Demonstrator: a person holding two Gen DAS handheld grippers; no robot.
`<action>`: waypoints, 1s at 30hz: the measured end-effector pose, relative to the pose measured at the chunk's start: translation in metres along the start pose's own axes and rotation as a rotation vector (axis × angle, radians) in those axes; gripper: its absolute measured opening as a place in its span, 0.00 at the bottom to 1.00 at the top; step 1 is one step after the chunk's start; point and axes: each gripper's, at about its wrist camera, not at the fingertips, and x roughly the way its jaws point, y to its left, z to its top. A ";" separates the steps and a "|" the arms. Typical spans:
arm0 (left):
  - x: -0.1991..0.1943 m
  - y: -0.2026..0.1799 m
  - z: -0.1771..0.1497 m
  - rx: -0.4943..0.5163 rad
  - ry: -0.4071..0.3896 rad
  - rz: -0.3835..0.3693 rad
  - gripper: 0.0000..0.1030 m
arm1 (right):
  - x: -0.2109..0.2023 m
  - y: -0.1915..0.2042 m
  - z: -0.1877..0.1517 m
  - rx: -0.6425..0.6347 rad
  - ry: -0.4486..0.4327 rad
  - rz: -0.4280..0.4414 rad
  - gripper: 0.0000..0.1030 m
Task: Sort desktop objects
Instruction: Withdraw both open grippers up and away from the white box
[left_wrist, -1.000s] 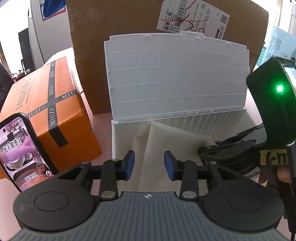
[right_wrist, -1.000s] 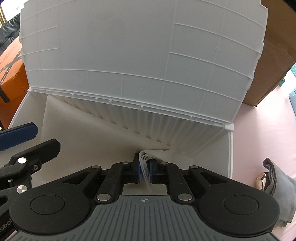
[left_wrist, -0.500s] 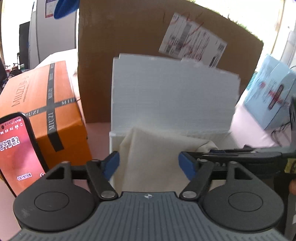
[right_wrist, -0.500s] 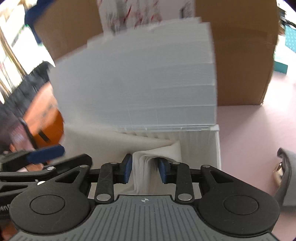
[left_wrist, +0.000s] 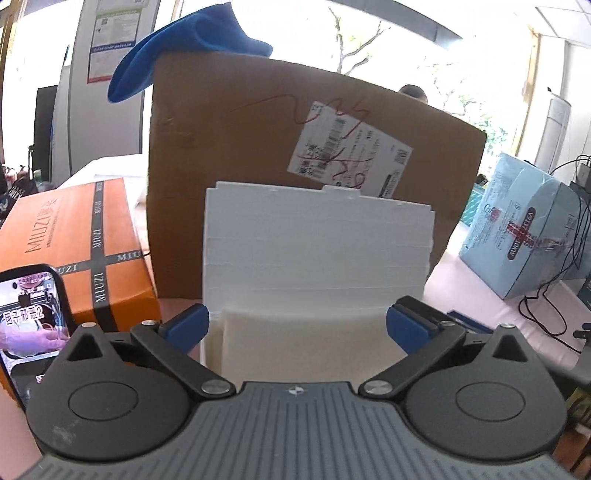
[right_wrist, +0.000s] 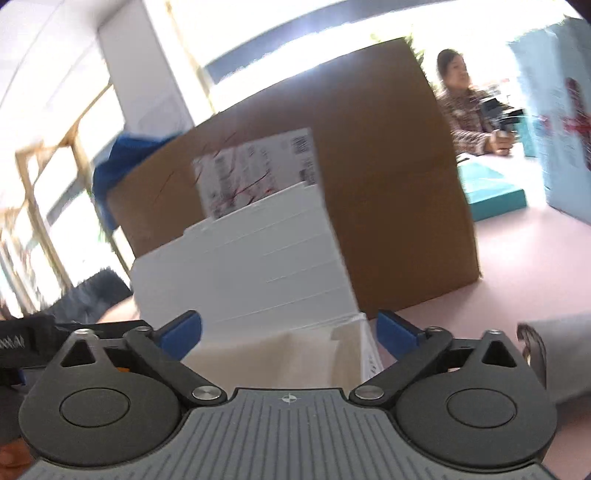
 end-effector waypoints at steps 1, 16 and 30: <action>-0.001 -0.001 -0.001 0.000 -0.008 -0.002 1.00 | 0.003 0.005 -0.011 0.015 -0.038 0.021 1.00; -0.001 0.005 -0.001 0.010 -0.065 0.077 1.00 | -0.003 0.016 0.004 -0.165 -0.018 0.106 0.60; -0.023 0.026 0.010 -0.079 -0.111 0.043 1.00 | 0.116 0.085 0.010 -0.271 0.638 0.046 0.35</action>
